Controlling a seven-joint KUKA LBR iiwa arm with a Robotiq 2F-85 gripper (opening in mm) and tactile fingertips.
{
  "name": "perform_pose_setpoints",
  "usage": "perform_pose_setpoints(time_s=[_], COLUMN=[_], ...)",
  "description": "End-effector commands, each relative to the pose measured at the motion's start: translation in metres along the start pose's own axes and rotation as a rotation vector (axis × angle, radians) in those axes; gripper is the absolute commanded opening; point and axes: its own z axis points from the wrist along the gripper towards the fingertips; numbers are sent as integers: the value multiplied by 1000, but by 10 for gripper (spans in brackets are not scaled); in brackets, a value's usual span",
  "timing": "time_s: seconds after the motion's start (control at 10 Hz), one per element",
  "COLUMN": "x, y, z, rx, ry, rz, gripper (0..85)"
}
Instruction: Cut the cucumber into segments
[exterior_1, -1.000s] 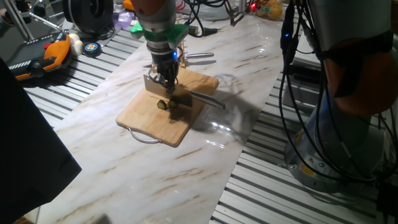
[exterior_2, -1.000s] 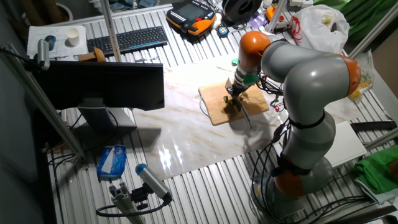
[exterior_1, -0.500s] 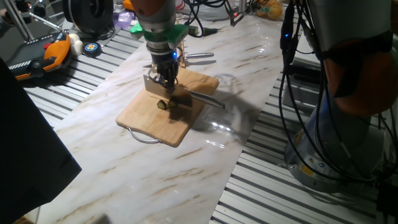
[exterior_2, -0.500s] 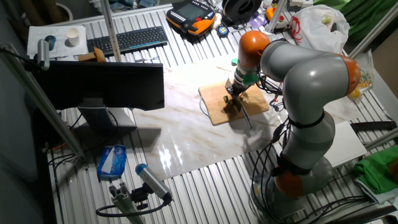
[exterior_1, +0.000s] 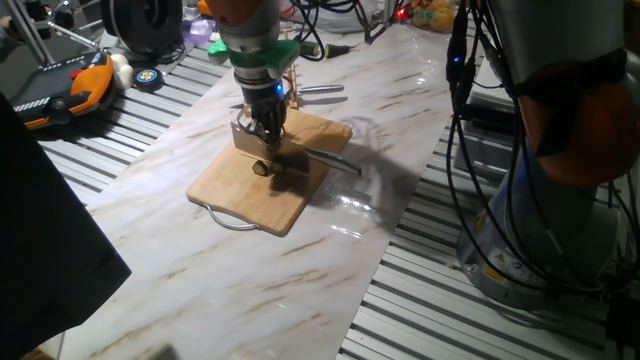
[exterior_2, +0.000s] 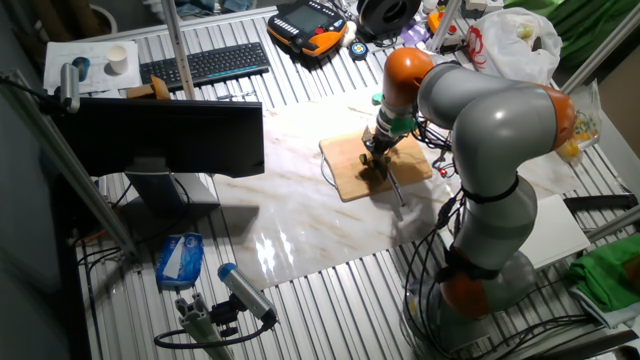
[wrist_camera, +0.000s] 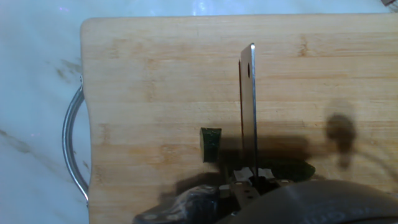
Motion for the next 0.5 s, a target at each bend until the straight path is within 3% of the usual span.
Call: perform_pose_setpoints(time_s=[0.0,0.4], x=[0,1], y=[0,1], z=[1,3], rx=[-2,-6], ry=[-2,-15], rz=[0,-3], gripper=[7,7])
